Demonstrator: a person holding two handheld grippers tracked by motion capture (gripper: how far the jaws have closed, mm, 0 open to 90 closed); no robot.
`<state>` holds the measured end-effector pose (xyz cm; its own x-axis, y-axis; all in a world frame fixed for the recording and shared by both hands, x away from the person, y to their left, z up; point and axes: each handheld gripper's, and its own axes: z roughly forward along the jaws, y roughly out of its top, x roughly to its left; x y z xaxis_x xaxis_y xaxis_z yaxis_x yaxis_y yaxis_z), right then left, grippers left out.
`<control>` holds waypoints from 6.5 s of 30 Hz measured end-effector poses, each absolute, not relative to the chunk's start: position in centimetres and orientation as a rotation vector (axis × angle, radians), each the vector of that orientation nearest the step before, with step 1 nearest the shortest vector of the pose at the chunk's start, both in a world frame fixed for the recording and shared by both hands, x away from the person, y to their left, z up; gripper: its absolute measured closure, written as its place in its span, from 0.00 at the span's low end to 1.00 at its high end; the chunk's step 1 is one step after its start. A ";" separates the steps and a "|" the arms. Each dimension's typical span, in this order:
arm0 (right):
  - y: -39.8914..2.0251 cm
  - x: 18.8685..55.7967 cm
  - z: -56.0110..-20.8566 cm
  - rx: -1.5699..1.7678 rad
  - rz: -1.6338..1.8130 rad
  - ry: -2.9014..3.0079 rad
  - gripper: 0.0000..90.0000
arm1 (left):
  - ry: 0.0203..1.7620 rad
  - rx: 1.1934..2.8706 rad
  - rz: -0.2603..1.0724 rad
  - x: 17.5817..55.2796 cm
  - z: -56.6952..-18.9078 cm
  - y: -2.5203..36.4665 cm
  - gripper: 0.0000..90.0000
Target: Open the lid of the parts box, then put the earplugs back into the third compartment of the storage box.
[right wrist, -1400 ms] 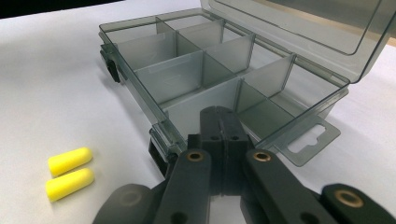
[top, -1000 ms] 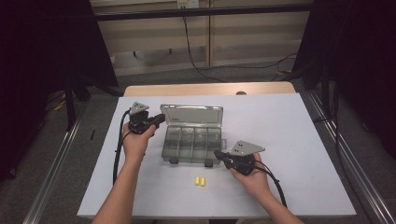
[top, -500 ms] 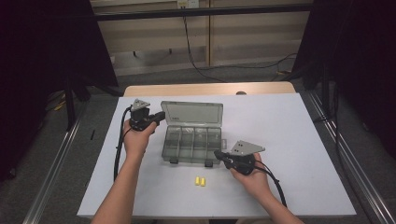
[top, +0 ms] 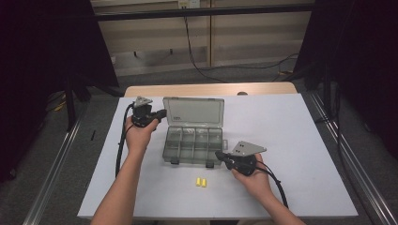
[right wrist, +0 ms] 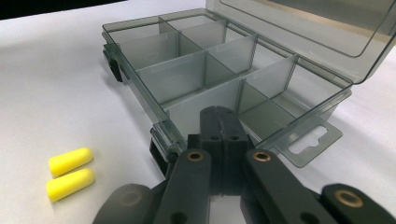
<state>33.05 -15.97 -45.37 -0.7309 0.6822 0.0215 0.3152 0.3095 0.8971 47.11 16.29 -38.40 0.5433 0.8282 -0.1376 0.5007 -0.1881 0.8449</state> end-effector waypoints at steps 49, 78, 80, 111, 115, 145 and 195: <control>-16.6 33.1 -45.3 0.913 1.499 2.191 0.87 | 0.983 1.833 0.381 42.9 -39.8 16.4 0.67; -19.3 31.2 -43.8 0.968 1.543 2.097 0.46 | 0.876 1.819 0.285 37.5 -40.3 16.9 0.19; -19.5 31.1 -43.8 0.981 1.536 2.096 0.42 | 0.870 1.813 0.284 37.3 -40.4 16.9 0.18; -25.4 28.7 -43.7 1.089 1.508 1.950 0.09 | 0.827 1.843 0.239 35.1 -41.7 16.3 0.12; -25.7 28.4 -43.8 1.071 1.499 1.945 0.08 | 0.820 1.847 0.236 35.0 -41.8 16.2 0.11; -28.2 26.8 -44.5 1.081 1.483 1.912 0.04 | 0.766 1.914 0.212 33.9 -42.6 15.8 0.09; -27.8 26.7 -44.2 1.043 1.508 1.903 0.04 | 0.666 2.087 0.102 33.0 -43.7 12.8 0.10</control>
